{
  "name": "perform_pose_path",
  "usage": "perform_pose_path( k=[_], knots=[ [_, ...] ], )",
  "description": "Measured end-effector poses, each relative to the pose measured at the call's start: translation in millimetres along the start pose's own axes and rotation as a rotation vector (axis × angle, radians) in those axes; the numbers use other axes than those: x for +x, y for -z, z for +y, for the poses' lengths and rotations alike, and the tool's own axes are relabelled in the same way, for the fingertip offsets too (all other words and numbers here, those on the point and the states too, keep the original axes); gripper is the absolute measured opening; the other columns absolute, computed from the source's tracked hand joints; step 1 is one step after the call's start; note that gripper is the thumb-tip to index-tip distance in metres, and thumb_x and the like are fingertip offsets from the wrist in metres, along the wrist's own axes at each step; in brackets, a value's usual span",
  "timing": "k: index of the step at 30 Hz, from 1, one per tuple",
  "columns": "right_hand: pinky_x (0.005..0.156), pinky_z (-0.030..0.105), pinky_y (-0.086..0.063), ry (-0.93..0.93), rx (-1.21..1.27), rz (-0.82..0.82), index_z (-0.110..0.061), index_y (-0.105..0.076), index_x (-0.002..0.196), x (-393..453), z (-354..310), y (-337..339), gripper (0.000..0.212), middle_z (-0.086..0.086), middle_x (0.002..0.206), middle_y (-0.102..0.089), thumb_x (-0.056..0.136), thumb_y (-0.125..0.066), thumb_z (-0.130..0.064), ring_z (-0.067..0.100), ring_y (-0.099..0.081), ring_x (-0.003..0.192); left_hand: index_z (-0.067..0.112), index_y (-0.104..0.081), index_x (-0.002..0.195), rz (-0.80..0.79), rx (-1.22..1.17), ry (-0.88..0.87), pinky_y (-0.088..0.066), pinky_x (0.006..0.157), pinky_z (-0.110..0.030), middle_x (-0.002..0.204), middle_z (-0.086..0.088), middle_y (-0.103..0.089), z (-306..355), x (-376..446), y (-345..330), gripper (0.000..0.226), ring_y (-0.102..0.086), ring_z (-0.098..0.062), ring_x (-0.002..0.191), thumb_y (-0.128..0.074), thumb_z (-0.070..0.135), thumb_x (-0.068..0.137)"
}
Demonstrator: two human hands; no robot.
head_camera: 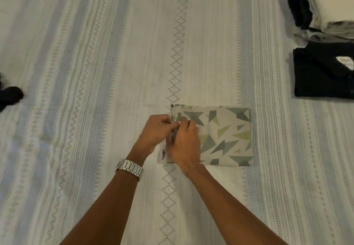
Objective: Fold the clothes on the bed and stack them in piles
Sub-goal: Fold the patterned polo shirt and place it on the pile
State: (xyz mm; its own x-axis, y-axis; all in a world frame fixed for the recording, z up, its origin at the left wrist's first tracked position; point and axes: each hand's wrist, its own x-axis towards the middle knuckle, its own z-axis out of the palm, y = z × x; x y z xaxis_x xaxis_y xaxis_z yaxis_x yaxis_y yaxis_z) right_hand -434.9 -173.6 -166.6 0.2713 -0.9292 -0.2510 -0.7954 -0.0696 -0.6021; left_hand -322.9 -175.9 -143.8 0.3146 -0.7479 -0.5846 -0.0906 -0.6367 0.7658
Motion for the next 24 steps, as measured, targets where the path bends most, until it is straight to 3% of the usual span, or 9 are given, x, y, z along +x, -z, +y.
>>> perform_pose_path(
  k=[3, 6, 9, 12, 13, 15, 19, 22, 24],
  knots=[
    [0.075, 0.031, -0.046, -0.017, 0.067, 0.042, -0.002, -0.06, 0.116, 3, 4, 21, 0.02, 0.014, 0.109, -0.058, 0.099, -0.057, -0.011, 0.028, -0.058, 0.098, 0.016, -0.075, 0.077, -0.086, -0.13, -0.015, -0.05, 0.079, -0.025, 0.081, 0.001, -0.074, 6, -9, 3, 0.028, -0.067, -0.01, 0.078, -0.061, 0.027, 0.099],
    [0.072, 0.026, -0.042, -0.038, 0.214, 0.067, -0.009, -0.061, 0.097, 1, -4, 54, 0.004, 0.005, 0.097, -0.058, 0.098, -0.057, -0.012, 0.018, -0.055, 0.086, 0.012, -0.075, 0.103, -0.101, -0.469, 0.134, -0.053, 0.099, -0.043, 0.107, -0.009, -0.075, -11, -2, 7, 0.037, -0.068, -0.026, 0.106, -0.048, 0.035, 0.104],
    [0.069, 0.023, -0.046, -0.076, 0.434, 0.07, -0.018, -0.065, 0.096, -14, -21, 96, 0.008, -0.002, 0.091, -0.066, 0.101, -0.06, -0.022, 0.011, -0.062, 0.081, 0.007, -0.064, 0.121, -0.11, -0.523, 0.212, -0.055, 0.085, -0.036, 0.101, -0.01, -0.07, -24, -8, -2, 0.059, -0.065, -0.025, 0.093, -0.05, 0.06, 0.098],
    [0.076, 0.029, -0.059, -0.156, 0.702, 0.019, -0.023, -0.073, 0.098, -32, -32, 152, 0.012, -0.003, 0.089, -0.076, 0.101, -0.062, -0.029, 0.013, -0.072, 0.083, 0.003, -0.059, 0.129, -0.175, -0.625, 0.319, -0.051, 0.074, -0.033, 0.085, -0.007, -0.066, -26, -20, -14, 0.088, -0.064, -0.021, 0.077, -0.036, 0.08, 0.091],
    [0.079, 0.03, -0.06, -0.189, 0.806, -0.003, -0.023, -0.074, 0.1, -35, -33, 170, 0.012, -0.003, 0.092, -0.078, 0.101, -0.063, -0.027, 0.014, -0.074, 0.086, 0.004, -0.058, 0.133, -0.233, -0.701, 0.341, -0.05, 0.076, -0.034, 0.087, -0.006, -0.065, -24, -22, -15, 0.099, -0.064, -0.022, 0.08, -0.032, 0.087, 0.086],
    [0.078, 0.03, -0.061, -0.252, 0.987, -0.044, -0.019, -0.075, 0.106, -38, -24, 199, 0.014, -0.002, 0.097, -0.079, 0.1, -0.063, -0.022, 0.016, -0.076, 0.091, 0.01, -0.057, 0.139, -0.32, -0.884, 0.325, -0.049, 0.092, -0.042, 0.115, -0.011, -0.07, -17, -24, -16, 0.113, -0.068, -0.03, 0.107, -0.026, 0.097, 0.073],
    [0.063, 0.023, -0.059, -0.411, 1.128, -0.068, -0.015, -0.074, 0.109, -32, 28, 221, 0.015, 0.003, 0.099, -0.079, 0.099, -0.062, -0.017, 0.018, -0.077, 0.086, 0.013, -0.063, 0.134, -0.269, -0.926, 0.264, -0.05, 0.102, -0.047, 0.13, -0.017, -0.067, -4, -23, -17, 0.093, -0.066, -0.033, 0.119, -0.031, 0.085, 0.084],
    [0.076, 0.034, -0.062, -0.524, 1.095, -0.13, -0.015, -0.07, 0.12, -17, 99, 209, 0.022, 0.008, 0.11, -0.077, 0.1, -0.06, -0.02, 0.026, -0.075, 0.099, 0.017, -0.065, 0.132, -0.211, -0.702, 0.248, -0.051, 0.102, -0.044, 0.127, -0.011, -0.07, -8, -19, -28, 0.068, -0.067, -0.027, 0.117, -0.046, 0.068, 0.092],
    [0.089, 0.04, -0.058, -0.584, 1.001, -0.153, -0.014, -0.068, 0.127, -8, 145, 190, 0.027, 0.01, 0.116, -0.075, 0.103, -0.059, -0.02, 0.027, -0.073, 0.104, 0.018, -0.07, 0.123, -0.107, -0.449, 0.26, -0.058, 0.087, -0.036, 0.116, -0.007, -0.075, -17, -17, -41, 0.054, -0.072, -0.023, 0.106, -0.057, 0.06, 0.092]
  ],
)
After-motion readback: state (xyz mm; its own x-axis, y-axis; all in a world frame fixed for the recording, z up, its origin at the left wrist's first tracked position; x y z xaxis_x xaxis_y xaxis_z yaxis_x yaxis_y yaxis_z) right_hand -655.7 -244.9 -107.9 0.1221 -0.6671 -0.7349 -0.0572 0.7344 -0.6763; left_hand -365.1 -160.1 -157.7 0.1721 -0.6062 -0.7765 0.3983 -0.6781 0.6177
